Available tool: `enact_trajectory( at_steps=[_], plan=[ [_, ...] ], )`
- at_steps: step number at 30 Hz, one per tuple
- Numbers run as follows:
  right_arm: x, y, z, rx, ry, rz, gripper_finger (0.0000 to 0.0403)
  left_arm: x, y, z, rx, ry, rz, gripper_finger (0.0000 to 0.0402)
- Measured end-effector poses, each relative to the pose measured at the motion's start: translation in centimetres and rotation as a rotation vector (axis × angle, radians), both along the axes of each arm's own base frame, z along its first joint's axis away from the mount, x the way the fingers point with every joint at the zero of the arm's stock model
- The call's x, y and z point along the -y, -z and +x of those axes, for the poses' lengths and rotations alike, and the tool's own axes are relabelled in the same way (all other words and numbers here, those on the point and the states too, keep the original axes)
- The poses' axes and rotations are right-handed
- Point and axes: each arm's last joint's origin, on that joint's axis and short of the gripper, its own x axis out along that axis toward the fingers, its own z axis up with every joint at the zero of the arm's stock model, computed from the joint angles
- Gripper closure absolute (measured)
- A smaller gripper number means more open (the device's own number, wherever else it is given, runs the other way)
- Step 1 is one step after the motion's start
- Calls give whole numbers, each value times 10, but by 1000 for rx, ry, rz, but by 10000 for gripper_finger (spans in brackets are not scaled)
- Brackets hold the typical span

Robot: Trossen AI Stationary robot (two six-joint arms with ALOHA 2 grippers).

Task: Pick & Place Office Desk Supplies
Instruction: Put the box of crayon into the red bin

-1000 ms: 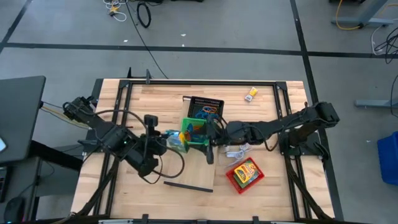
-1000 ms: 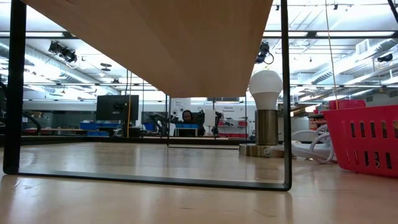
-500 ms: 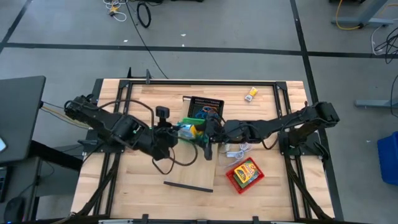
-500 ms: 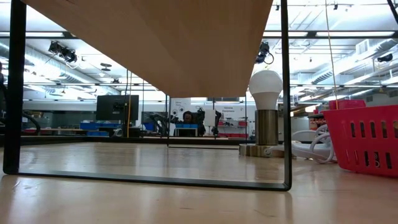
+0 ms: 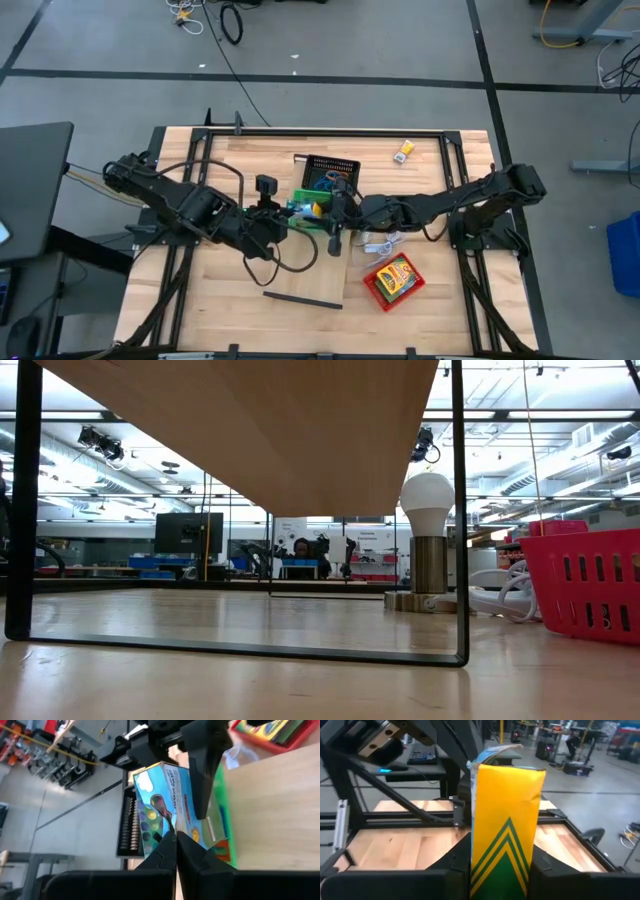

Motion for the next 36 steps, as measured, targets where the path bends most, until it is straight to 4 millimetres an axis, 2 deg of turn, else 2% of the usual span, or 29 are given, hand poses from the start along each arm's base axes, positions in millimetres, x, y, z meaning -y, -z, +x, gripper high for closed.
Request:
enact_trajectory(
  at_steps=[4,7,10,14,17,21,26,32,36],
  plan=[
    [-7,-1,-2,4,3,-34,306,8,-4,-2,45,36,-32,388],
    [-14,0,-3,-5,32,-95,306,13,-16,-6,125,90,-125,369],
    [-23,-5,-4,39,9,-127,306,18,-35,-17,214,212,-238,358],
    [-40,-8,-9,64,-75,-216,306,20,-60,-40,322,321,-281,354],
    [-50,-15,-15,107,-106,-267,306,18,-65,-53,371,345,-278,353],
    [-55,-22,-42,209,-103,-296,306,8,-44,-65,400,288,-234,352],
    [-45,-21,-98,302,-34,-262,306,-9,-3,-80,469,245,-254,352],
    [-45,5,-162,267,18,-200,306,-25,40,-103,565,253,-297,352],
    [-53,32,-190,200,73,-132,306,-33,78,-113,588,228,-315,352]
  ],
)
